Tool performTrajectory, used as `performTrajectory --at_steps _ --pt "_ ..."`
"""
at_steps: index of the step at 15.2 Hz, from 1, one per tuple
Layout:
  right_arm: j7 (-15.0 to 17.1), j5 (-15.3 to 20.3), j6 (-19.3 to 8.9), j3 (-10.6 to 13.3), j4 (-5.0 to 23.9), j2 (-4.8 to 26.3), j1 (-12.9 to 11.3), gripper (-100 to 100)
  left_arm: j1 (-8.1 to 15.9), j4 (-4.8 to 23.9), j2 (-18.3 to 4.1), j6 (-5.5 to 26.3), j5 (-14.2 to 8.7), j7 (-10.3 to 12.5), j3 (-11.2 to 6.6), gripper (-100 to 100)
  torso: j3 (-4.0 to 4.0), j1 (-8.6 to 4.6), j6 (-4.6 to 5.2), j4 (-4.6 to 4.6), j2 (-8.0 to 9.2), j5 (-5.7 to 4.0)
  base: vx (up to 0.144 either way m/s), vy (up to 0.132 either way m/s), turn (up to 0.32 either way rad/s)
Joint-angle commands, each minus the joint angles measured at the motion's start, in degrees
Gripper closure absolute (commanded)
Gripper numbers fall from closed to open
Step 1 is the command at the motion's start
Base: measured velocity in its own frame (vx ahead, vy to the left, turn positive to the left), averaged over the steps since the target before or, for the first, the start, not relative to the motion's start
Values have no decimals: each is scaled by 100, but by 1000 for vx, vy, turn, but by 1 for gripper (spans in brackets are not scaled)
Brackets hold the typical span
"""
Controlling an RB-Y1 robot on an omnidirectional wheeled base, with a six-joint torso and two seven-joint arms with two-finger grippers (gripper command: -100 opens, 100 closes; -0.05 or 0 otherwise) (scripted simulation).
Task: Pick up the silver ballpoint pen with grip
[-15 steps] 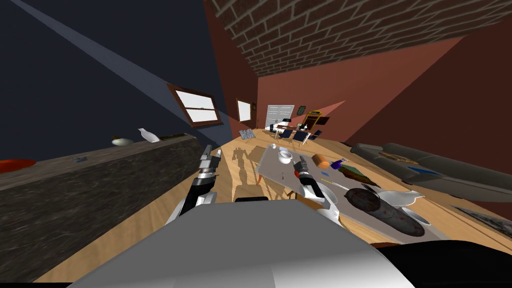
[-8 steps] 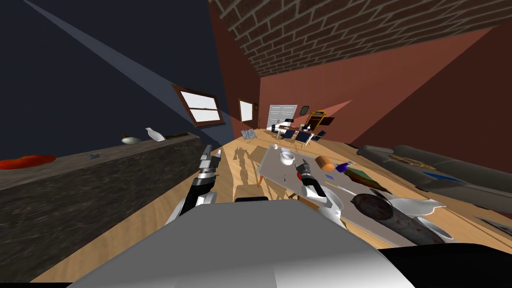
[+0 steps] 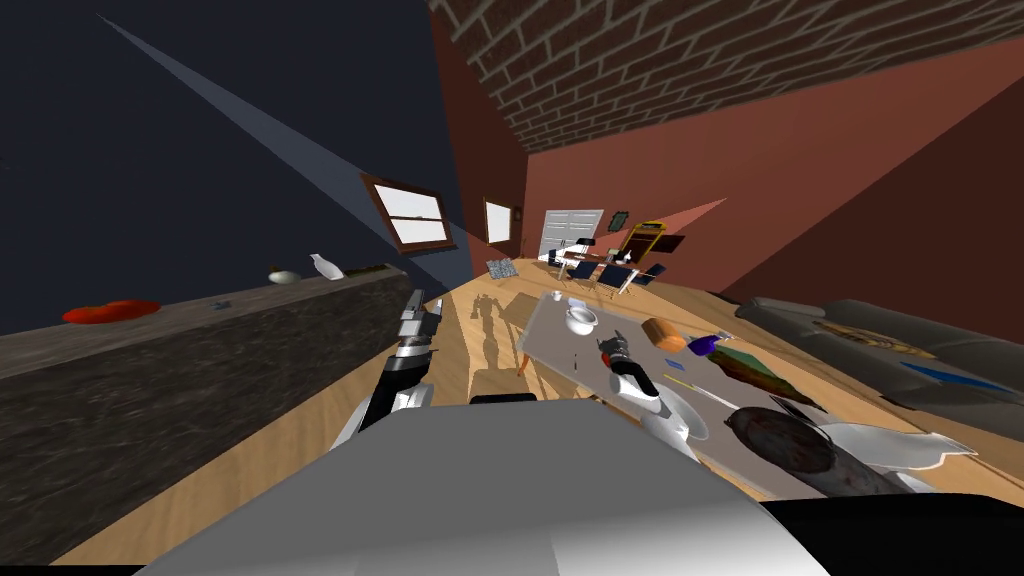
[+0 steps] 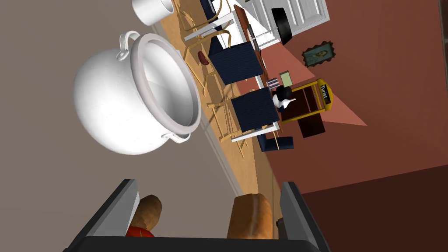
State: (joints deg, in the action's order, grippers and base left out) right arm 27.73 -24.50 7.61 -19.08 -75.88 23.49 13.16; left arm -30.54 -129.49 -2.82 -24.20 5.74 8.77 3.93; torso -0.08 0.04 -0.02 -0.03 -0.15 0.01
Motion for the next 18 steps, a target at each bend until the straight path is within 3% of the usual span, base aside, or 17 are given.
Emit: performTrajectory --at_steps 1,2,5,8,11,14,15,17,18 --pt "176 -102 -174 -94 286 31 -84 -100 0 0 0 0 0 0 0 0 0 0 0 0 0 0 34 6 99" --pt "176 -102 -174 -94 334 31 -84 -100 0 0 0 0 0 0 0 0 0 -1 1 0 -1 1 27 3 30" --pt "595 -376 -538 -347 854 76 -292 -100 0 0 0 0 0 0 0 0 -1 2 1 -1 -2 0 37 11 105" --pt "625 -376 -538 -347 1051 76 -292 -100 0 0 0 0 0 0 0 0 -1 1 3 -1 -1 1 29 7 41" --pt "1044 -640 -880 -593 1552 105 -493 -100 0 0 0 0 0 0 0 0 1 2 1 0 2 0 28 10 107" --pt "1059 -640 -890 -593 1743 105 -493 -100 0 0 0 0 0 0 0 0 -1 0 3 -1 0 -1 28 1 39" --pt "1268 -768 -1060 -711 1968 114 -590 -100 0 0 0 0 0 0 0 0 2 0 5 0 4 0 20 9 64" --pt "1268 -768 -1060 -711 2076 114 -590 -100 0 0 0 0 0 0 0 0 2 2 1 0 4 1 22 7 66" --pt "1471 -892 -1224 -826 2254 119 -684 -100 0 0 0 0 0 0 0 0 3 2 3 0 5 1 25 7 86"
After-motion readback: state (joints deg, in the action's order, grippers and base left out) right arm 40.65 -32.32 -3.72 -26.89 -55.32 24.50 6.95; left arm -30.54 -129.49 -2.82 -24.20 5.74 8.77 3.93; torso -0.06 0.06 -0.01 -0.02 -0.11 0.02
